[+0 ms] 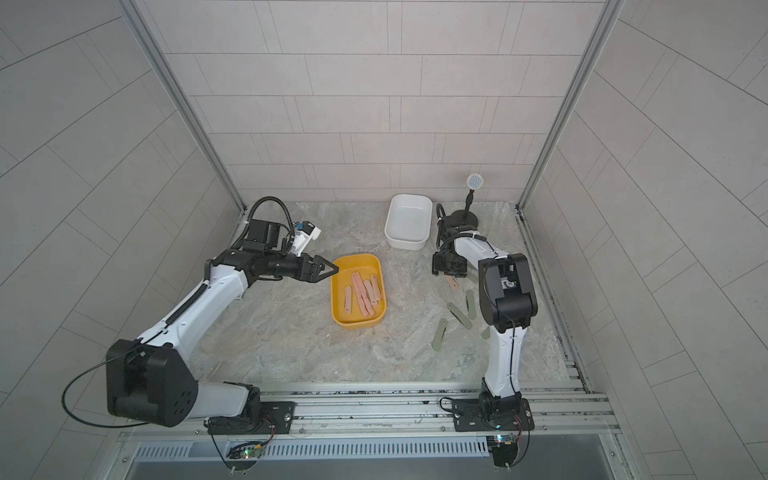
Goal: Place the fruit knives into the storage box by color
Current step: Move the fruit knife to the center of the board.
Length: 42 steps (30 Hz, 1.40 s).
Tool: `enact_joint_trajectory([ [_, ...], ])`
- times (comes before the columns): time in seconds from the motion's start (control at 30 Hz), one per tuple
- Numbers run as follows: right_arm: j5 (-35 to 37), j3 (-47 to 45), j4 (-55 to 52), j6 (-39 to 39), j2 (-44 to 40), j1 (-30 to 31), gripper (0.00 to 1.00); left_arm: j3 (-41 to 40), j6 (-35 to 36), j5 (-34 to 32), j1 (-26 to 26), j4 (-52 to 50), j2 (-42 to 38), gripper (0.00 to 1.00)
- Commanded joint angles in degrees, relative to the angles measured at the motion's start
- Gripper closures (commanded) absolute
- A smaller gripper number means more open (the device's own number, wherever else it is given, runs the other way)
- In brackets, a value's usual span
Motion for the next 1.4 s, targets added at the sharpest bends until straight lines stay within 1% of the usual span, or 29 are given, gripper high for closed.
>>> enact_joint_trajectory([
  [0.0,-0.1,1.0,-1.0,-0.6,1.4,-0.2,0.33,-1.0,0.6,0.0,0.0,0.6,-1.3,0.12],
  [0.2,-0.1,1.3,-1.2,-1.0,2.8,-0.4,0.34,-1.1,0.6,0.0,0.0,0.7,-1.4,0.12],
  [0.3,-0.5,1.2,-1.5,-1.1,3.5,-0.4,0.37,-1.3,0.4,0.0,0.1,0.9,-1.5,0.12],
  [0.47,-0.2,-0.1,-1.7,-1.0,3.1,0.1,0.45,-1.5,0.5,-0.1,0.4,1.0,-1.7,0.12],
  [0.7,-0.2,-2.8,-1.6,-1.1,1.7,2.1,0.65,-1.6,0.5,0.0,0.8,1.0,-1.9,0.12],
  [0.8,-0.2,-3.7,-1.6,-0.9,1.3,3.3,0.69,-1.7,0.5,0.0,1.1,1.1,-2.0,0.12],
  [1.1,-0.3,-5.7,-1.8,-0.4,0.0,8.0,0.74,-2.5,0.2,-0.3,1.1,1.8,-2.2,0.13],
  [1.37,-0.8,-7.1,-1.3,1.0,-1.1,12.0,0.74,-2.9,0.1,-0.6,1.1,2.4,-2.3,0.12],
])
